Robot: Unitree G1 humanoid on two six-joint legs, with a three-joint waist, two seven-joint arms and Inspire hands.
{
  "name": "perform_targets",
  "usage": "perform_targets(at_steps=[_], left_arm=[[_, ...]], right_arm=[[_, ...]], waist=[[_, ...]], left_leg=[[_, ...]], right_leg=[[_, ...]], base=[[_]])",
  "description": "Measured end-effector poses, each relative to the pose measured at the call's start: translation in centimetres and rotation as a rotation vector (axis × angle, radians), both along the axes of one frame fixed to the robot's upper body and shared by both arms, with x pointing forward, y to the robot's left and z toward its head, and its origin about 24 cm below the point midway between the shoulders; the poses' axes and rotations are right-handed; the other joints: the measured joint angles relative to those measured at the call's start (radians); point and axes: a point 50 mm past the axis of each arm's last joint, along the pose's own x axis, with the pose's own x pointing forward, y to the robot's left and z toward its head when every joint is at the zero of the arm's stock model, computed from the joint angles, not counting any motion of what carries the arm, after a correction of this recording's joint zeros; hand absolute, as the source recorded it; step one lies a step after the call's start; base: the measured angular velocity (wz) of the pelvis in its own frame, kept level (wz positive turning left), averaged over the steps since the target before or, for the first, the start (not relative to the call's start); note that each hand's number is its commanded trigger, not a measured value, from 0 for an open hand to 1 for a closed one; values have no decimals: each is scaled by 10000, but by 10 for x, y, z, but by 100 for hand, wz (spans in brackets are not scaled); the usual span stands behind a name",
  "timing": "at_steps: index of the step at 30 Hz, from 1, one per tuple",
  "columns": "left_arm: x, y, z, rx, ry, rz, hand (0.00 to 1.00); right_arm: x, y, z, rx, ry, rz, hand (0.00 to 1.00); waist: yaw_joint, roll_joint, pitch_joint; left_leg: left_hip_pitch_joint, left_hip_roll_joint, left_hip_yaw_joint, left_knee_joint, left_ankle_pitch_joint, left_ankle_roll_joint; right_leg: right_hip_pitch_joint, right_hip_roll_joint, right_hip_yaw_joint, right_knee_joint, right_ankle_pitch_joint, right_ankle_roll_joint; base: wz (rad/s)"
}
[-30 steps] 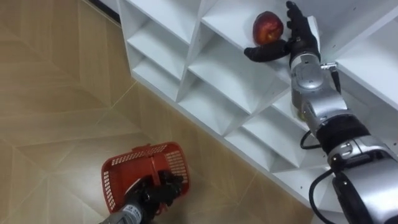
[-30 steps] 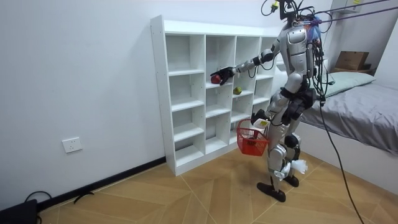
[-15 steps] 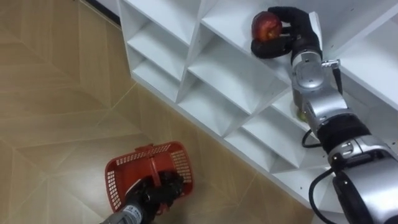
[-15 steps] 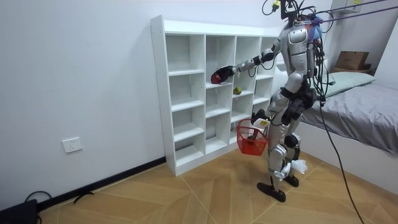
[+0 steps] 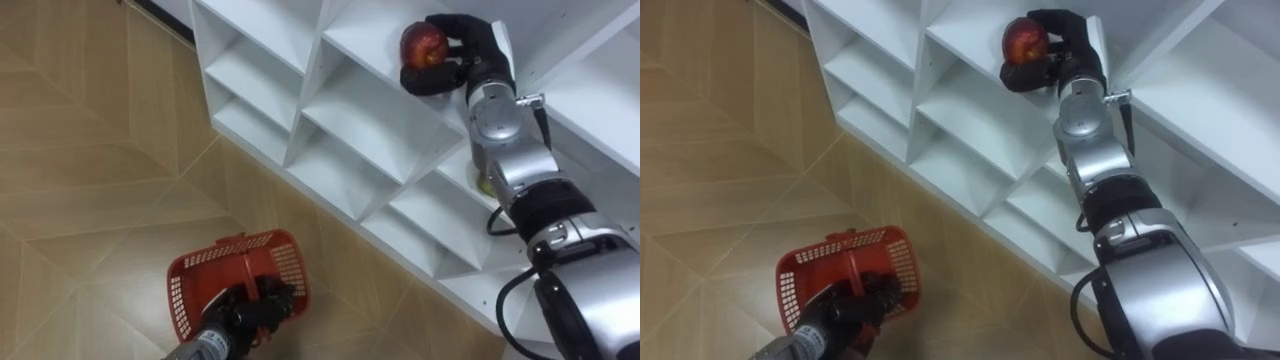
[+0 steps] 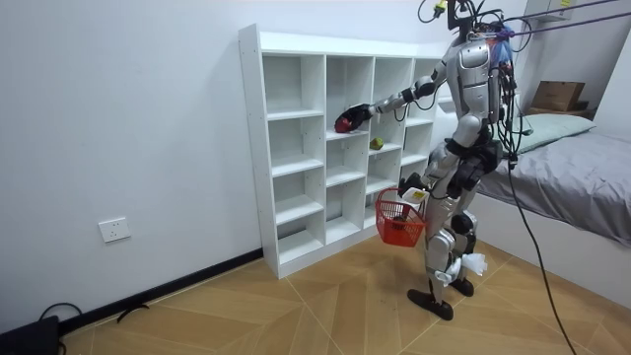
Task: Collect fruits from the closet
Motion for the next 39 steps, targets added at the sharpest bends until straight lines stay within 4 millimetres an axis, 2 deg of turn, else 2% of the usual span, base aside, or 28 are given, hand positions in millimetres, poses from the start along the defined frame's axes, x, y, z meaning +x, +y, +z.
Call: perform_targets(at_steps=[10, 13, 15, 16, 19, 21, 22, 25, 27, 28, 30, 39], left_arm=[[2, 1, 1, -22, -39, 81, 100], [3, 1, 2, -28, -112, 51, 100], [5, 0, 3, -37, -190, 21, 100], [5, -1, 4, -43, -225, 4, 100], [8, -7, 7, -101, -343, 17, 100], [10, -13, 12, -216, -582, 52, 100], [10, -15, 13, -233, -653, 12, 100], [7, -19, 15, -372, -736, -59, 100], [8, -21, 17, -465, -845, -78, 100], [9, -22, 18, -487, -895, -85, 100], [10, -23, 20, -547, -1004, -111, 100], [13, -28, 22, -1077, -921, 333, 100]], right_arm=[[0, 6, 0, -711, 127, 258, 100], [1, 14, 12, -894, -392, 575, 100], [-1, 24, 22, -874, -1066, 1014, 100], [-4, 26, 23, -822, -1205, 1109, 100], [-18, 34, 13, -608, -1423, 1553, 100], [-28, 39, 6, -395, -1402, 1776, 100], [-30, 41, 6, -342, -1453, 1849, 100], [-40, 54, -5, -409, -1340, 2372, 100], [-42, 60, -8, -458, -1219, 2646, 100], [-42, 61, -8, -497, -1231, 2696, 100], [-43, 60, -10, -750, -1209, 2766, 100], [-69, 59, -33, -751, -674, 3420, 100]], waist=[[-69, -36, -5], [-135, -34, -9], [-387, -4, -28], [-400, 1, -33], [-472, 135, -129], [-745, 394, -304], [-802, 460, -334], [-1076, 853, -560], [-1190, 956, -624], [-1215, 993, -637], [-1490, 1026, -658], [-1864, 1044, -663]], left_leg=[[125, 47, 28, 39, 0, 0], [131, 95, 152, 46, -1, -1], [158, 161, 171, 99, -6, -7], [199, 150, 174, 105, -7, -8], [493, 146, 204, 95, -12, 0], [681, 148, 205, 37, -16, 9], [743, 144, 223, 29, -16, 10], [1381, 138, 458, -208, -2, 16], [1653, 140, 620, -347, 31, -8], [1683, 153, 652, -347, 37, -17], [1852, 163, 680, -381, 136, -34], [2394, 168, 977, -820, 195, -40]], right_leg=[[126, 29, 107, -3, 48, -16], [88, 74, 231, -5, 88, -34], [147, 103, 231, -29, 119, -44], [191, 103, 250, -28, 122, -41], [469, 85, 283, -28, 138, -19], [628, 64, 292, -25, 140, -13], [677, 59, 303, -26, 140, -12], [1134, 71, 566, -30, 136, -5], [1276, 74, 795, -33, 127, -9], [1297, 70, 822, -38, 129, -13], [1426, 65, 834, -74, 139, -28], [1716, 91, 1115, -207, 168, -33]], base=[[-1], [-12], [0], [0], [-2], [0], [-8], [-23], [-21], [-18], [-2], [-10]])
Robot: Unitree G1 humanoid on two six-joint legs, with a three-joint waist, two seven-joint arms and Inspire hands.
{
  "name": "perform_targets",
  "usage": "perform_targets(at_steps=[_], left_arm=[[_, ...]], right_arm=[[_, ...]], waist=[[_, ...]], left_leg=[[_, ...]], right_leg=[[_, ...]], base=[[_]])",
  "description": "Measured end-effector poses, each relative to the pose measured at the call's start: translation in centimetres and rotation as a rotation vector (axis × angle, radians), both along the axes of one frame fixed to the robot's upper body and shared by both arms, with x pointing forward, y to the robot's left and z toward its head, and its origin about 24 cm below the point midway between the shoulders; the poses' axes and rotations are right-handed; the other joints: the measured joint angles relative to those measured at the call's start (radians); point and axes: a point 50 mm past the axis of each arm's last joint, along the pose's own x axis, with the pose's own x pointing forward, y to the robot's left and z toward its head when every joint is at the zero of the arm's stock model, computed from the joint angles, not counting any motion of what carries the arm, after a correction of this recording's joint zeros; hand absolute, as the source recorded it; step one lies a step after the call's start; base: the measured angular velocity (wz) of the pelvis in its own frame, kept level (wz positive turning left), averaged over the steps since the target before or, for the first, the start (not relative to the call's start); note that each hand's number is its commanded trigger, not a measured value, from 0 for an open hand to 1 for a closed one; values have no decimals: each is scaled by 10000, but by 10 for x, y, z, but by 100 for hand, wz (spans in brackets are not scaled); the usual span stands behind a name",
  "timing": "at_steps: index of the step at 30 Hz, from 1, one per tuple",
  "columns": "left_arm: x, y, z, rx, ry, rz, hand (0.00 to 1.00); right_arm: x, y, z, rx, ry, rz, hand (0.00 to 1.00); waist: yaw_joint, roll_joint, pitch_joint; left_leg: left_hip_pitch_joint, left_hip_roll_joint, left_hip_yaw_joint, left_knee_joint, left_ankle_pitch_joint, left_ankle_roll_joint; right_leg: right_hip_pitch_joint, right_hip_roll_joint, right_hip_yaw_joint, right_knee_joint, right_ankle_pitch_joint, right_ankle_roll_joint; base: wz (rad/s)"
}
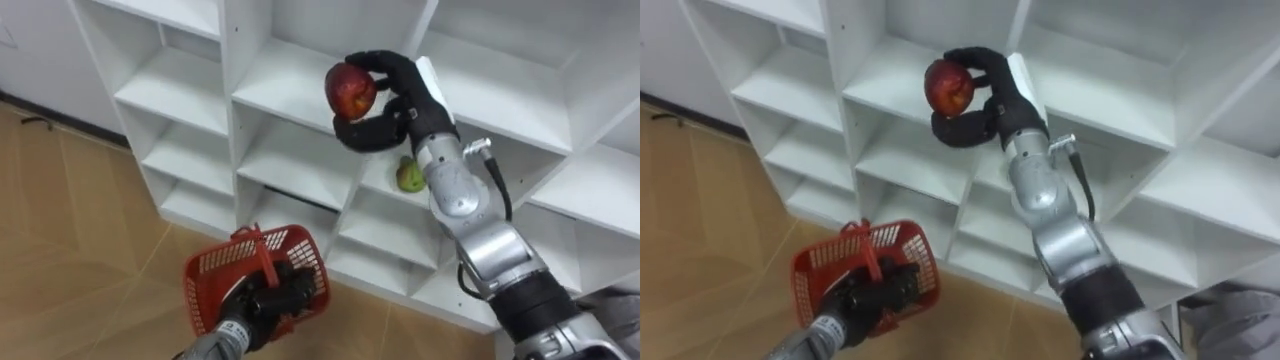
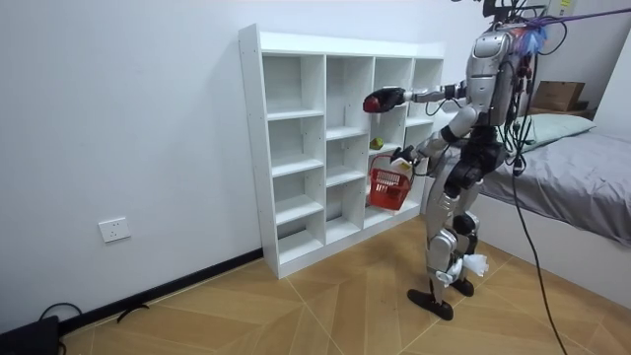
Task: Collect fruits from the closet
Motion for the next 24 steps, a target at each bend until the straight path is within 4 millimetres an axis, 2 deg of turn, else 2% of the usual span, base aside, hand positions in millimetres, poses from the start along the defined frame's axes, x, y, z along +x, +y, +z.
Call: perform_targets(at_steps=[3, 8, 10, 20, 24], left_arm=[[2, -2, 3, -77, -133, 12, 100], [7, -2, 7, -155, -370, 80, 100], [9, -3, 10, -192, -527, 76, 100], [19, -12, 19, -434, -917, -13, 100], [18, -15, 19, -431, -914, -162, 100]], right_arm=[[-9, 1, -4, 142, 107, 281, 100], [-23, 2, -19, 164, 680, 630, 100], [-29, 5, -28, 29, 1036, 959, 100], [-46, 4, -50, -318, 2055, 1602, 100], [-65, 13, -71, -790, 2801, 2172, 100]], waist=[[-105, 38, 0], [-205, 335, 25], [-349, 435, 38], [-476, 450, 30], [-445, 455, 32]], left_leg=[[20, 0, 21, -67, -4, 1], [190, 0, 35, -217, -10, 6], [183, 3, 21, -234, -11, 4], [162, -23, 54, -212, -10, 7], [182, -23, 79, -214, -10, 7]], right_leg=[[20, 50, 5, -100, 7, 3], [117, 10, -30, -117, 10, 10], [113, -4, -31, -120, 9, 12], [122, -14, 5, -168, -6, 33], [138, -2, 70, -167, -11, 41]], base=[[0], [-1], [0], [0], [0]])
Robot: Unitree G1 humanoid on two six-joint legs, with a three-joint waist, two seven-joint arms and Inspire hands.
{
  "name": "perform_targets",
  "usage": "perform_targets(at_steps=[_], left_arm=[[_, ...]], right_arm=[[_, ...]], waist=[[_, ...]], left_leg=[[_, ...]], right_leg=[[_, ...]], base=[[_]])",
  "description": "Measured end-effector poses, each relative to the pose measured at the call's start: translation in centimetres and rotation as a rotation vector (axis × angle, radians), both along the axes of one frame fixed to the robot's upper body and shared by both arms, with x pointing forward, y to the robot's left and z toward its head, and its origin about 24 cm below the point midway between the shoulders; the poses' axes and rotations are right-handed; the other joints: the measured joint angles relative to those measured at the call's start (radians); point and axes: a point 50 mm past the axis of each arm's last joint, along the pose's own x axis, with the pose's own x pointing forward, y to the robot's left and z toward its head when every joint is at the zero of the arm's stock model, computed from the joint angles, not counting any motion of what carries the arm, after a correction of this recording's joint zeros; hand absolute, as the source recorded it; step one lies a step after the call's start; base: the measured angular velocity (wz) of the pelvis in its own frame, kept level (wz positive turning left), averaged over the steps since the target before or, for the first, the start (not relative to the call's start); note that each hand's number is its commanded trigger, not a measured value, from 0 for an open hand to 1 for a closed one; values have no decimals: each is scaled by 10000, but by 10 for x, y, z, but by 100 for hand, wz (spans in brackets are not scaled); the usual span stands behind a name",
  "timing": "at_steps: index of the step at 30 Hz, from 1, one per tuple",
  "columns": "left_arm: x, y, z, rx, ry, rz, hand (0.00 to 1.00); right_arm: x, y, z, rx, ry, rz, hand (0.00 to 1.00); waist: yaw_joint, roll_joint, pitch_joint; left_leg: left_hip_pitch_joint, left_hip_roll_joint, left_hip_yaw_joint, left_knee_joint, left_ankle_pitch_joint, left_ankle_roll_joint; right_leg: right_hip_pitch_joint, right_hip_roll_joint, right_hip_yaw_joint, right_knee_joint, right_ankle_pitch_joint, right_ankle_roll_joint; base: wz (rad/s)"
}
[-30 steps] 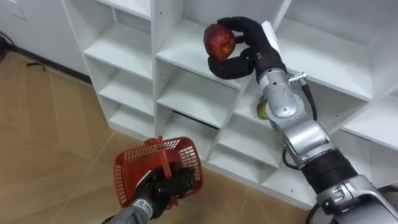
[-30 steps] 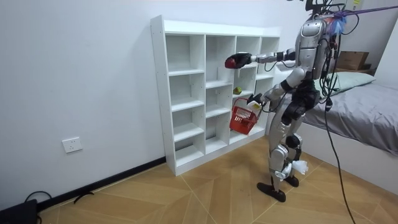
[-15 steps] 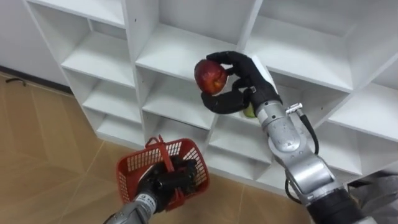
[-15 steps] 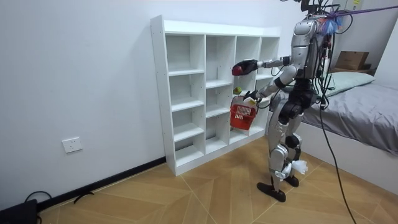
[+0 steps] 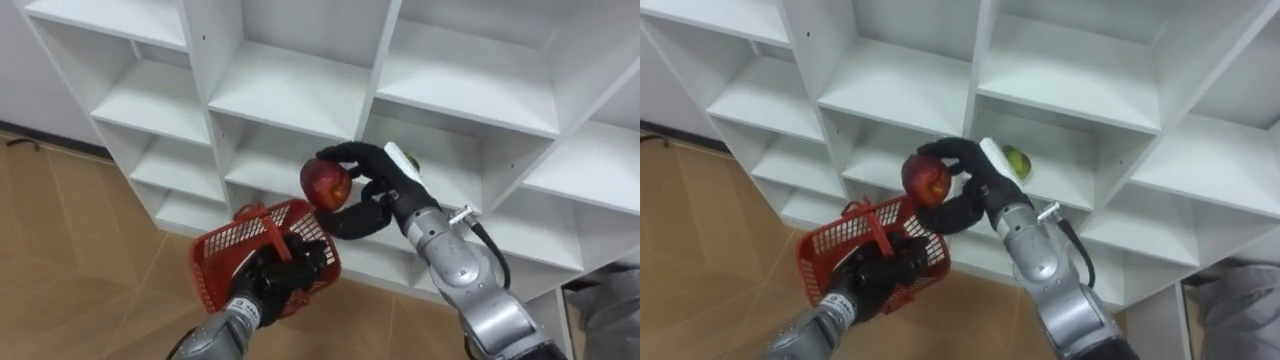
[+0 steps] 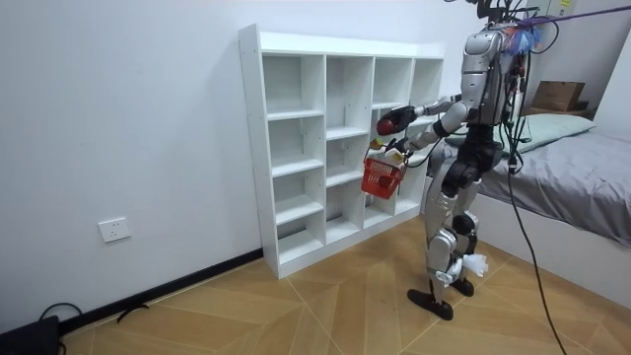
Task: Collect fruits from the closet
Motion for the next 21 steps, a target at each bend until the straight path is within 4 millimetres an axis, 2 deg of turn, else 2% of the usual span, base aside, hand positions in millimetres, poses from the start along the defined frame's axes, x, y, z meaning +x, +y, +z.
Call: perform_targets(at_steps=[3, 13, 21], left_arm=[[-4, 2, -3, 182, 121, -130, 100], [-10, 6, -9, 496, 434, -333, 100], [-16, 3, -15, 851, 873, -450, 100]], right_arm=[[-7, 0, -10, -71, 418, 69, 100], [-11, 0, -25, 68, 970, -19, 100], [-16, -5, -41, 181, 1679, -295, 100]], waist=[[-24, 24, 9], [-230, 228, -9], [-253, 242, -7]], left_leg=[[14, 2, 39, 5, -6, 10], [-26, 6, 70, 29, -18, 22], [-46, 4, 67, 24, -19, 22]], right_leg=[[-1, 27, 51, 8, -1, 2], [-27, 62, 106, 2, -7, 13], [-35, 65, 87, -6, -12, 20]], base=[[-3], [-1], [0]])
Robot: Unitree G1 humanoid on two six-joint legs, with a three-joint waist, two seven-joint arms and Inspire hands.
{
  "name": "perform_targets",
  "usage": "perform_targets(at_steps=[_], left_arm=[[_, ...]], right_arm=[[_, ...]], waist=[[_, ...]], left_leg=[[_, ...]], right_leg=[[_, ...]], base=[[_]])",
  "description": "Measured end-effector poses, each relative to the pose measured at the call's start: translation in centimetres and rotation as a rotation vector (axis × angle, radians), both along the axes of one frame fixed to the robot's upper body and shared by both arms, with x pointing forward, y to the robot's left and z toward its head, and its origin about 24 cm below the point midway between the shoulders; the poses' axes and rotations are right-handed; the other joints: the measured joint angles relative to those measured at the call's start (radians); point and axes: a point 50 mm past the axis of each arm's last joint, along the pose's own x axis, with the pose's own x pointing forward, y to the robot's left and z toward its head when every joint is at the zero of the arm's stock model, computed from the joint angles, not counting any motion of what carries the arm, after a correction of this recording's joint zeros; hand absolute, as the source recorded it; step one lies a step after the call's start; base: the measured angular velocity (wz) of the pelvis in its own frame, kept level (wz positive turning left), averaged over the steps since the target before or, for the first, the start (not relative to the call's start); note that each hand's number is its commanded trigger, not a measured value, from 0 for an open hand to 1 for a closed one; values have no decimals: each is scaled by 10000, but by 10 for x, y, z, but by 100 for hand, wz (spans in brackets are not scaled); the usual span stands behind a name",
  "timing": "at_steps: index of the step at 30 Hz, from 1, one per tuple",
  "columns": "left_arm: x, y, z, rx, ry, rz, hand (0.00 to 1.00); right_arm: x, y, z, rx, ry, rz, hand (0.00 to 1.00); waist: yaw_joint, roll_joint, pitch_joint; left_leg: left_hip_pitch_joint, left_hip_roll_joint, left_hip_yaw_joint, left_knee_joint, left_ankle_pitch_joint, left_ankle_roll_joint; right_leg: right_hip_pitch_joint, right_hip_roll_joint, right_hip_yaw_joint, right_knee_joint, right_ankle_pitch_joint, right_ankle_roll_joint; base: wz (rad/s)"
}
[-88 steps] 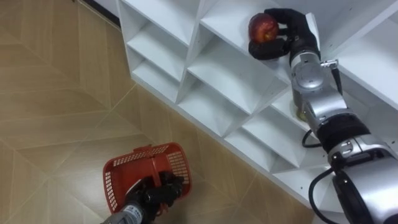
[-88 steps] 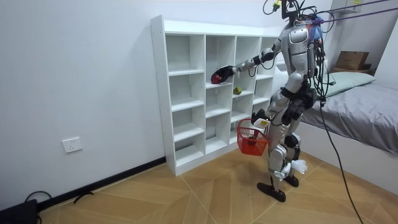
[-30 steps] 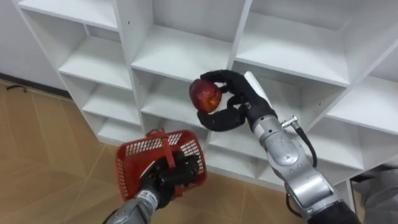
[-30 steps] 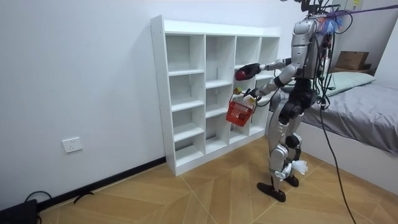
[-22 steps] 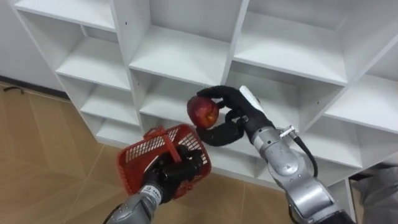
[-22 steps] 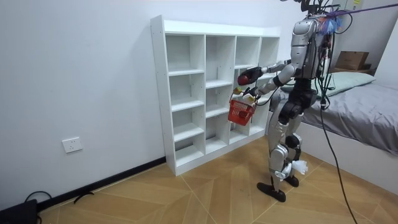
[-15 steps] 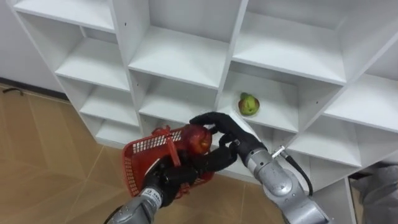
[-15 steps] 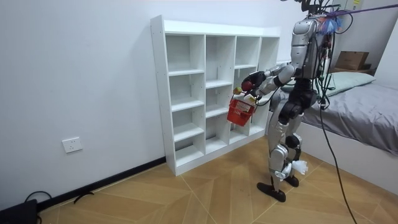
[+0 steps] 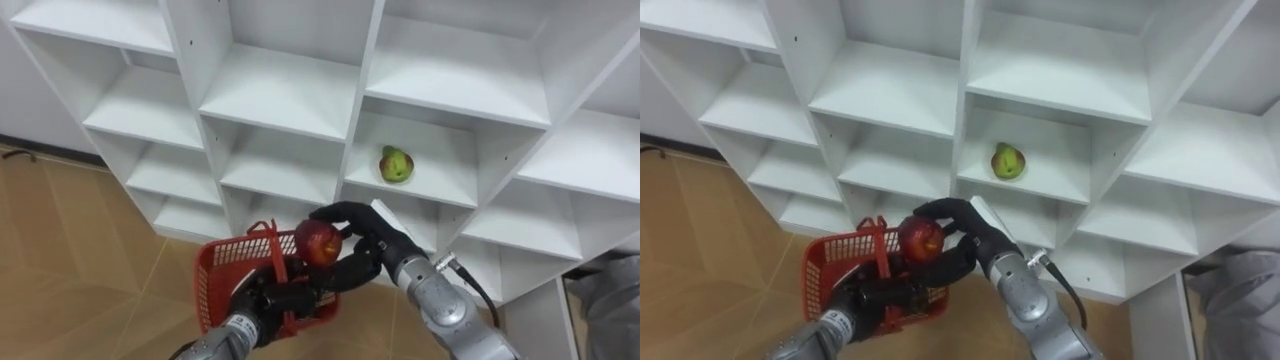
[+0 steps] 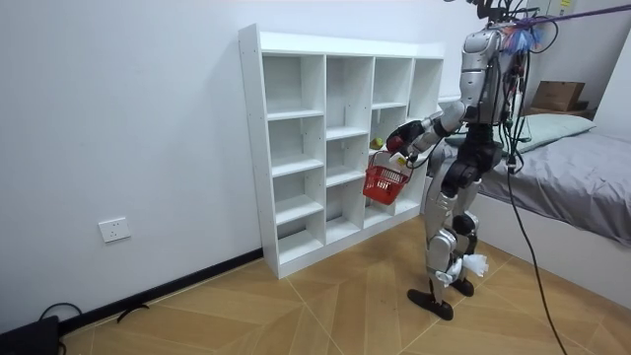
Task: Collect fruits from the closet
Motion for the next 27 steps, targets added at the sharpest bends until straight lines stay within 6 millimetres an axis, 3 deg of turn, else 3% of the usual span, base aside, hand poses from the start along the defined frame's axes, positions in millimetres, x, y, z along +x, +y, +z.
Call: perform_targets(at_steps=[17, 19, 27], left_arm=[[-2, 0, -1, 330, 3, -375, 100], [-3, -1, -2, 369, 32, -486, 100], [-5, -4, -2, 289, 20, -674, 100]], right_arm=[[1, -2, -8, -174, 314, 23, 100], [3, -5, -11, -311, 440, -1, 100], [8, -8, -13, -526, 550, -81, 100]], waist=[[9, -41, -26], [-24, -108, -61], [-7, -425, -57]], left_leg=[[-14, -5, -25, 35, -1, 1], [-6, -7, -42, 37, 0, 1], [-1, -18, -159, 137, 1, 3]], right_leg=[[5, -13, -38, 13, -3, 3], [18, -17, -42, 9, -4, 4], [114, -78, -149, 1, -6, 5]], base=[[0], [0], [4]])
